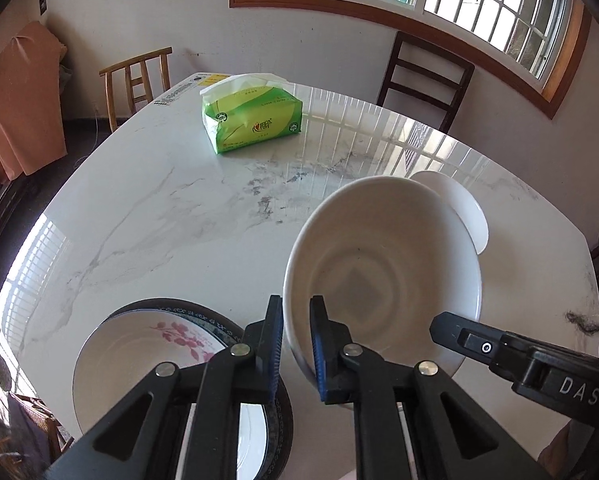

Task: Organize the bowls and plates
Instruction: 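Carry the white bowl over the pink bowl and lower it inside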

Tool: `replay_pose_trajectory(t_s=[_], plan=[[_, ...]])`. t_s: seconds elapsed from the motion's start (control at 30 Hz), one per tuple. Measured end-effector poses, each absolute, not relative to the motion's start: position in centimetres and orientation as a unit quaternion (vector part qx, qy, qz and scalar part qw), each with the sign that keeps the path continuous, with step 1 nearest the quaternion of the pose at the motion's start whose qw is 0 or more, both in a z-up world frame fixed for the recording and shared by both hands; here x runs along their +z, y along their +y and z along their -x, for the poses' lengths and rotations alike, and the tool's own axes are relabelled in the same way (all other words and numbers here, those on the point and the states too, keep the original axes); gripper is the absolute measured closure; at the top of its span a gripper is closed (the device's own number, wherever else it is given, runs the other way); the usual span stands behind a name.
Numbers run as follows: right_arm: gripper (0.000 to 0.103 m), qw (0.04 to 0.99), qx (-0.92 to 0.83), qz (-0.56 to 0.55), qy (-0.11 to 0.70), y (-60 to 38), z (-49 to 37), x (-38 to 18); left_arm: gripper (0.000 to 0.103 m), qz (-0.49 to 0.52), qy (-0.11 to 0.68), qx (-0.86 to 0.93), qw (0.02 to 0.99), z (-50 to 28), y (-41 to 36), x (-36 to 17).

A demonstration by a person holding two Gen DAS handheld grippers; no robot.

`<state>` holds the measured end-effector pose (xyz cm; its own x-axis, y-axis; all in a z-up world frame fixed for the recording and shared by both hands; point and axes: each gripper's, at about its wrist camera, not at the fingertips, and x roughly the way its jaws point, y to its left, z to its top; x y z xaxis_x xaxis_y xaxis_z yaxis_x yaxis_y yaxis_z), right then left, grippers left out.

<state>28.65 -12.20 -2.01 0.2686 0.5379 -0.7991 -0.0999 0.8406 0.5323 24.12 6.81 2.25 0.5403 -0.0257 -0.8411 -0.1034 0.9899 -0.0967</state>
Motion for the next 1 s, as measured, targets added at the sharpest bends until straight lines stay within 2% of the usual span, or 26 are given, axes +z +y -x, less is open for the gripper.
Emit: replay_pose_trajectory(t_s=[0.4, 1.0], plan=[[0.089, 0.780, 0.241, -0.200, 0.541, -14.8, -20.9, 1.8, 0.089, 0.056, 0.446, 0.001, 0.893, -15.3, 4.1, 5.7], [0.089, 0.775, 0.255, -0.207, 0.540, -17.3, -11.6, 0.7, 0.088, 0.051, 0.469, -0.022, 0.881, -7.4, 2.4, 3.9]])
